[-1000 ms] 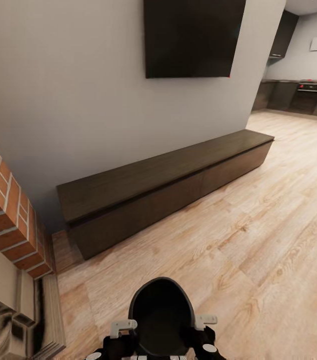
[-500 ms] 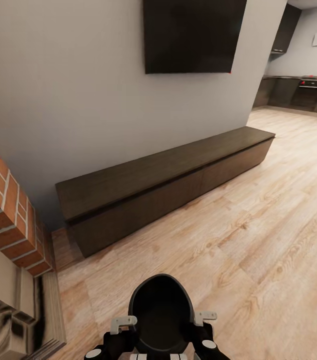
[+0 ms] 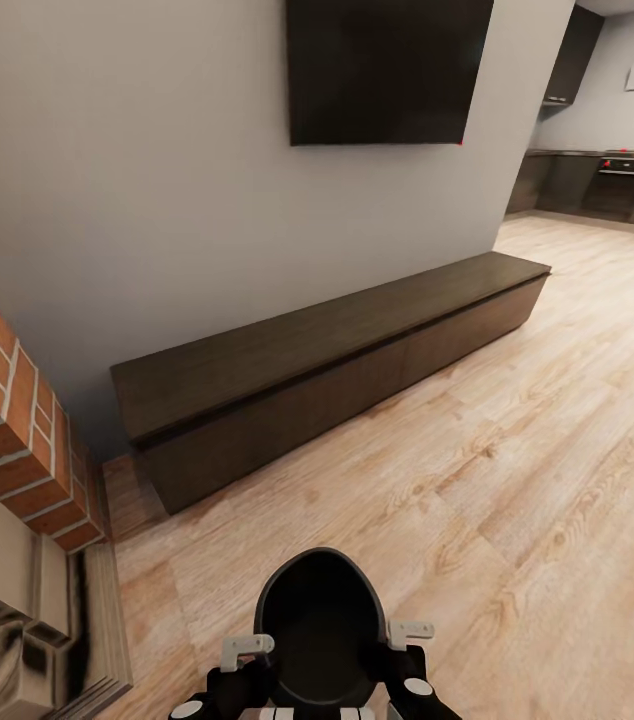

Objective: Place each of the two pumpkins and all three candles from the living room inside a cabinet in the living room (use any cabinet), then make sure every cabinet is closed, and position the cauldron so it is next to a table in the living room.

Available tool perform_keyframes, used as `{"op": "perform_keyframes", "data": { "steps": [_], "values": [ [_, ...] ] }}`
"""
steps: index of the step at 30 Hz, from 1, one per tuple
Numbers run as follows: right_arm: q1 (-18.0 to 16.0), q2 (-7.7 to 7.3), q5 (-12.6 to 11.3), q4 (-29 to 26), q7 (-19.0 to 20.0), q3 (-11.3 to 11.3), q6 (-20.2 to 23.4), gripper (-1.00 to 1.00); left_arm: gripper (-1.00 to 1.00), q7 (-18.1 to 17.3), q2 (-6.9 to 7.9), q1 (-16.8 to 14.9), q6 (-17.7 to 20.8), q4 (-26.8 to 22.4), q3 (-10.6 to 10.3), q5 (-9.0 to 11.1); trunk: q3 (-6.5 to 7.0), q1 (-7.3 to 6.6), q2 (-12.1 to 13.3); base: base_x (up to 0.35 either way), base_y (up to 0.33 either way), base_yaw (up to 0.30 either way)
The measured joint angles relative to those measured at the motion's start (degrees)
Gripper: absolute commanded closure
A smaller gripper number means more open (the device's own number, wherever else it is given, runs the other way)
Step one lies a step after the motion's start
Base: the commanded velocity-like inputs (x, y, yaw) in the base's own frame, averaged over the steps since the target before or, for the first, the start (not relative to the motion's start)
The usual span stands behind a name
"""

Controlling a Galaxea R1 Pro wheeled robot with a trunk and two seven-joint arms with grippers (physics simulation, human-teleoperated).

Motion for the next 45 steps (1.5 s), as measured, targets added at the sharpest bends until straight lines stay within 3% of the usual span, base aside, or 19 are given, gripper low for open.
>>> {"op": "perform_keyframes", "data": {
  "steps": [5,11,13,29,45],
  "values": [
    [0.00,0.00,0.03,0.03,-0.02,0.07,-0.03,1.00,1.00,-0.01,0.00,0.00,0.00,0.00,0.00,-0.03,0.00,0.00,0.00,0.000,0.000,0.000],
    [0.00,0.02,0.01,2.67,0.12,0.41,0.12,1.00,1.00,0.20,0.03,0.01,-0.03,1.57,0.04,-0.51,1.32,-0.15,0.08,0.000,0.000,0.000],
    [0.08,0.00,-0.98,3.27,0.08,0.75,0.05,1.00,1.00,0.15,0.03,0.01,-0.03,1.55,0.10,-0.56,1.75,-0.18,0.12,0.000,0.000,0.000],
    [0.09,-0.01,-1.13,3.33,0.00,1.05,-0.02,1.00,1.00,0.21,0.03,-0.01,-0.03,1.57,0.10,-0.60,5.30,-0.59,0.34,0.000,0.000,0.000],
    [0.07,-0.08,-0.98,3.40,0.28,0.86,-0.16,1.00,1.00,0.26,0.00,-0.01,-0.05,1.52,0.08,-0.64,8.18,-4.10,6.74,0.000,0.000,0.000]
  ]
}}
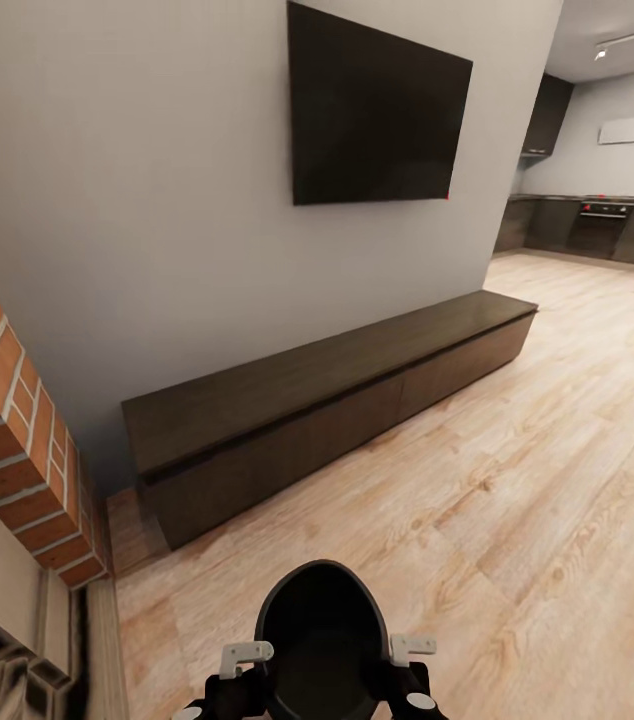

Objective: Place each of the two pumpkins and all three candles from the living room inside a cabinet in the living room (use any cabinet), then make sure every cabinet is closed, and position the cauldron so it is next to a table in the living room.

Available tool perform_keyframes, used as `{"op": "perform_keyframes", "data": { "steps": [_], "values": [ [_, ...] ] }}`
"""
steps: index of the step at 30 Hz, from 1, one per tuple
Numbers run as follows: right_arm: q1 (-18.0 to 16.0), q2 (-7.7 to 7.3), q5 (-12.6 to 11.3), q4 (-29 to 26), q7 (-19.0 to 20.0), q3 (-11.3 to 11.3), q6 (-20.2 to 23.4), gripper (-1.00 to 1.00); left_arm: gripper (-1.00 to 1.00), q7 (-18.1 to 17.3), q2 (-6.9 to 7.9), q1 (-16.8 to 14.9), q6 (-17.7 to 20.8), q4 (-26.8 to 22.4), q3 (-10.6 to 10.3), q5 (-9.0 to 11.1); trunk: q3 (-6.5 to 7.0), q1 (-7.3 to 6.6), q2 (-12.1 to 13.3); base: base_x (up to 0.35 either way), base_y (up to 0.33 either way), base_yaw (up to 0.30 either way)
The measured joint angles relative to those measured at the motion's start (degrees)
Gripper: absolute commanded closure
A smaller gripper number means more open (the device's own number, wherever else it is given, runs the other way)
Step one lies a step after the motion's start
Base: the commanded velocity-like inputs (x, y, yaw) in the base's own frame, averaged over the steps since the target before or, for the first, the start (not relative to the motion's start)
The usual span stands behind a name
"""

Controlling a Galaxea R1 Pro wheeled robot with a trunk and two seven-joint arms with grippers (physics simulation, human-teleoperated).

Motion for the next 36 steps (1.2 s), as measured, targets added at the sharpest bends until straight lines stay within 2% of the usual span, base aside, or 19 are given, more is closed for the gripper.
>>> {"op": "perform_keyframes", "data": {
  "steps": [36],
  "values": [
    [0.02,-0.08,0.02,-0.20,0.07,0.07,0.29,1.00,1.00,-0.02,-0.06,0.00,0.00,0.07,0.07,0.04,6.46,-7.91,14.44,0.000,0.000,0.000]
  ]
}}
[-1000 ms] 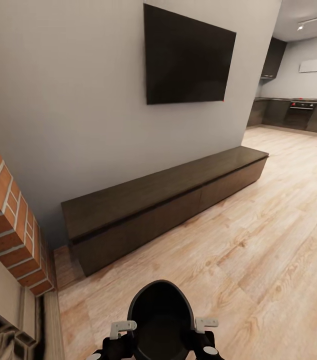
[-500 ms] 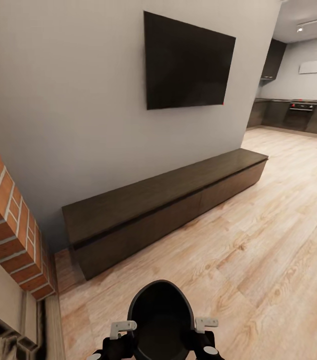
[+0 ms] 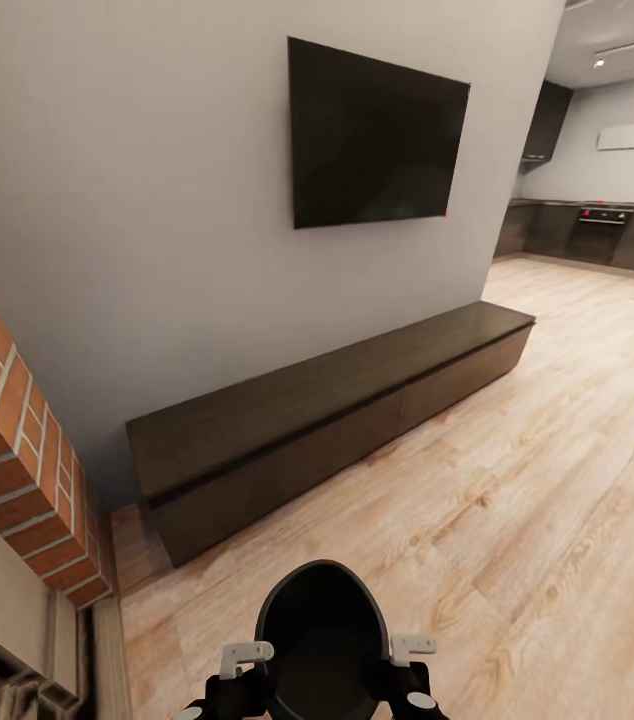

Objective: Place each of the two pumpkins and all three candles from the living room inside a cabinet in the living room (use any cabinet), then make sure every cabinet is closed, and position the cauldron so it is next to a table in the living room.

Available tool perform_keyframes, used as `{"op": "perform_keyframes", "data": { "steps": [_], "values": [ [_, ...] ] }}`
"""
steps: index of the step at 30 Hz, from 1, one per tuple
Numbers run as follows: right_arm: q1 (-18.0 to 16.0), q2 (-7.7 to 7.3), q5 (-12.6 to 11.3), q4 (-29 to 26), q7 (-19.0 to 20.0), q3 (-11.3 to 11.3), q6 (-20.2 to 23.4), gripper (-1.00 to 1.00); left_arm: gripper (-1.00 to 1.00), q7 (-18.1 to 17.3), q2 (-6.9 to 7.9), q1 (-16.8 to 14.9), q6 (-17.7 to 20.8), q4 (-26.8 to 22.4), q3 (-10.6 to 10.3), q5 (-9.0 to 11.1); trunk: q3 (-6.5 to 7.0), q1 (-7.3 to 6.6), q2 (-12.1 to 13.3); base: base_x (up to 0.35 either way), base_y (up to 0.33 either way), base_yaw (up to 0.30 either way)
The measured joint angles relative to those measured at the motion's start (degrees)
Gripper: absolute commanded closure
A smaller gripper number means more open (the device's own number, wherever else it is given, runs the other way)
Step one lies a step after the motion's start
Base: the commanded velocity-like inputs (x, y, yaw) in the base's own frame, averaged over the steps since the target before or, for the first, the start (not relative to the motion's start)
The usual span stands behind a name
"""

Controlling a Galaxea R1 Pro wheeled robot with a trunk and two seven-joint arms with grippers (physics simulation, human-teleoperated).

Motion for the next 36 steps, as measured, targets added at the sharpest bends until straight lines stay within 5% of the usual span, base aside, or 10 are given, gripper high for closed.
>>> {"op": "perform_keyframes", "data": {
  "steps": [14,36],
  "values": [
    [0.00,-0.06,-0.13,-0.02,0.08,0.12,-0.09,1.00,1.00,-0.03,-0.04,0.00,-0.01,-0.03,0.05,-0.11,2.51,-3.08,5.61,0.000,0.000,0.000],
    [0.01,-0.04,-0.11,-0.25,0.03,0.12,-0.15,1.00,1.00,0.00,0.02,-0.01,-0.09,-0.23,-0.01,-0.06,2.52,-3.06,5.63,-0.087,0.000,-0.068]
  ]
}}
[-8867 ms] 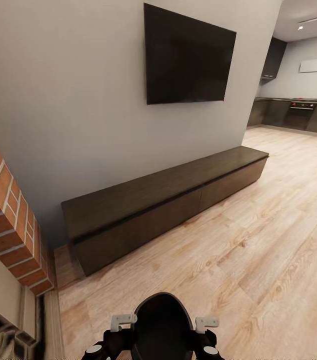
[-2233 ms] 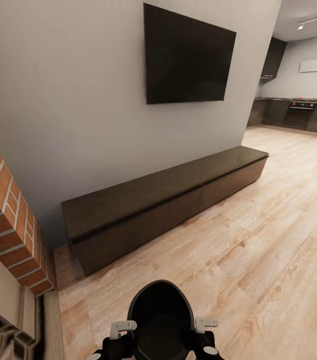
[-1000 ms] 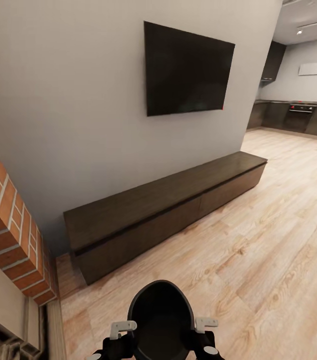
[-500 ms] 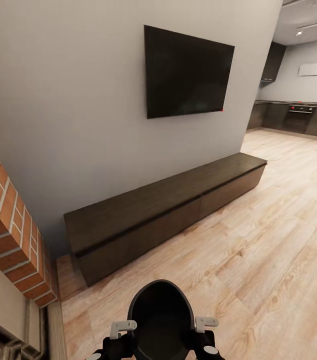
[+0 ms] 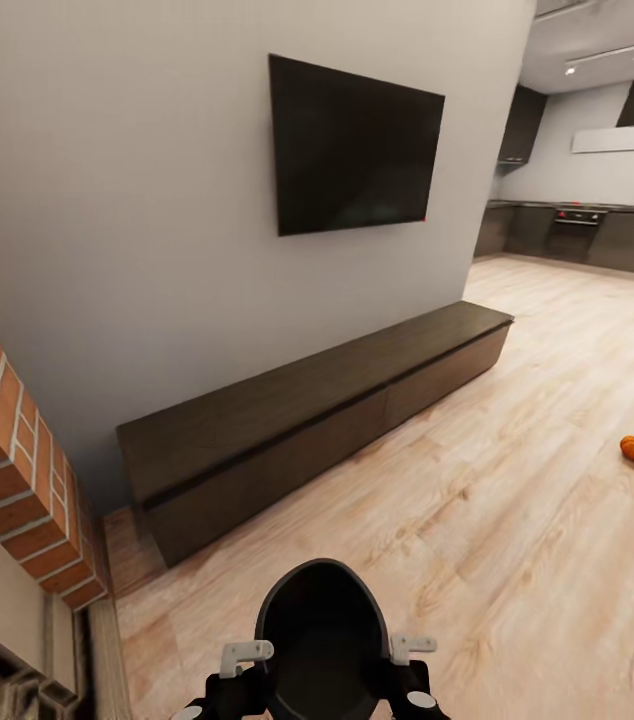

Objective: Place each of the two pumpkins and all three candles from the living room inside a cabinet in the living room (use any cabinet), then make sure every cabinet is closed, and position the cauldron so it is next to a table in the living room.

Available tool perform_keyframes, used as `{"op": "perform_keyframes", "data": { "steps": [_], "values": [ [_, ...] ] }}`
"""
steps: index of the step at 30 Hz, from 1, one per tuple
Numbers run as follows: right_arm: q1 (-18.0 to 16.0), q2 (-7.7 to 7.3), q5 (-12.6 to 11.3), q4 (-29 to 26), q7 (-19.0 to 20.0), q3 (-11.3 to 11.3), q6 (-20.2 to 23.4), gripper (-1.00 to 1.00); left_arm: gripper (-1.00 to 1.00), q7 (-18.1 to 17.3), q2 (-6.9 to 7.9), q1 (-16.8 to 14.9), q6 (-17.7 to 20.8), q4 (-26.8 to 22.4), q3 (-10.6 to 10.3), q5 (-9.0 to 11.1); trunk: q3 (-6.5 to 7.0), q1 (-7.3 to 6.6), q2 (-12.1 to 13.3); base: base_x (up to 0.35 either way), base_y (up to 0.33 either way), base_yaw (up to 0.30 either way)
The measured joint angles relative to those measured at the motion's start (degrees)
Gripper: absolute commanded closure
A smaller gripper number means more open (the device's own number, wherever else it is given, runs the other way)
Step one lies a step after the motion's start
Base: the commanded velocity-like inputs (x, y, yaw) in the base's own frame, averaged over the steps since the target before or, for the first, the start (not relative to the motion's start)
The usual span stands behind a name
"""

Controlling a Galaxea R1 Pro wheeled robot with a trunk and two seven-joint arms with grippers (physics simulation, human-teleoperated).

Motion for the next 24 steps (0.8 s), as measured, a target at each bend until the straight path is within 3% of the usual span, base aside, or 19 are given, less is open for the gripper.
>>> {"op": "perform_keyframes", "data": {
  "steps": [13,24],
  "values": [
    [0.00,-0.01,0.00,0.15,0.03,0.02,0.02,1.00,1.00,-0.03,-0.01,0.00,0.01,0.16,0.00,0.03,0.00,0.00,0.00,-0.202,0.081,-0.277],
    [0.01,-0.02,-0.03,-0.08,0.02,0.04,0.00,1.00,1.00,0.00,-0.01,-0.01,-0.01,-0.03,0.00,-0.02,0.36,-0.46,0.79,-0.021,0.007,-0.278]
  ]
}}
